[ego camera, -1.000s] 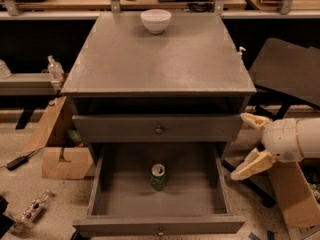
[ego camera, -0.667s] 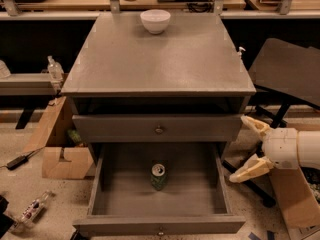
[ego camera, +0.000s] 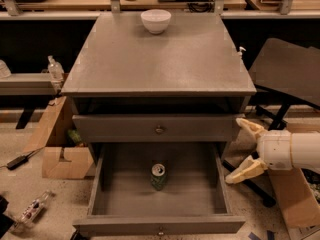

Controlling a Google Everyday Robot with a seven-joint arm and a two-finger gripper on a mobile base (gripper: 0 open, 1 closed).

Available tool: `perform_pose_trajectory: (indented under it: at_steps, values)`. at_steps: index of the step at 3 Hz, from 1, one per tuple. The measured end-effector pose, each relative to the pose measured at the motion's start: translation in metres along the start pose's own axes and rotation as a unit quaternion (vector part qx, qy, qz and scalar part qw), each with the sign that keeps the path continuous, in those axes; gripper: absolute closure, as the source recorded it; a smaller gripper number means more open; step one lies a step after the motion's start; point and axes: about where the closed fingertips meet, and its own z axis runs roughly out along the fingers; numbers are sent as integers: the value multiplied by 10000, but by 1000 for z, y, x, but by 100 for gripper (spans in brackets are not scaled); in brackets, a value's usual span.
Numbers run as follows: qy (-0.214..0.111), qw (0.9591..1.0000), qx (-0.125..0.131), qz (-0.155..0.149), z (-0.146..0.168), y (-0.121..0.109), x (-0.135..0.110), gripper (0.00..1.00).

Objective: Pick green can from middle drawer and place on counter

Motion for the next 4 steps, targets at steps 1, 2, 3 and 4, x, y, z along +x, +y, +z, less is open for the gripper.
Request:
perform_pose_trajectory:
  at_steps: [1,2,3,4]
  values:
    - [-165,9994,-290,88,53,15,29,0]
    - [-458,9959,-679,393,133,39,85,0]
    - [-642,9908,-978,680,202,59,128,0]
    - [-776,9869,-1120,859,256,67,150,0]
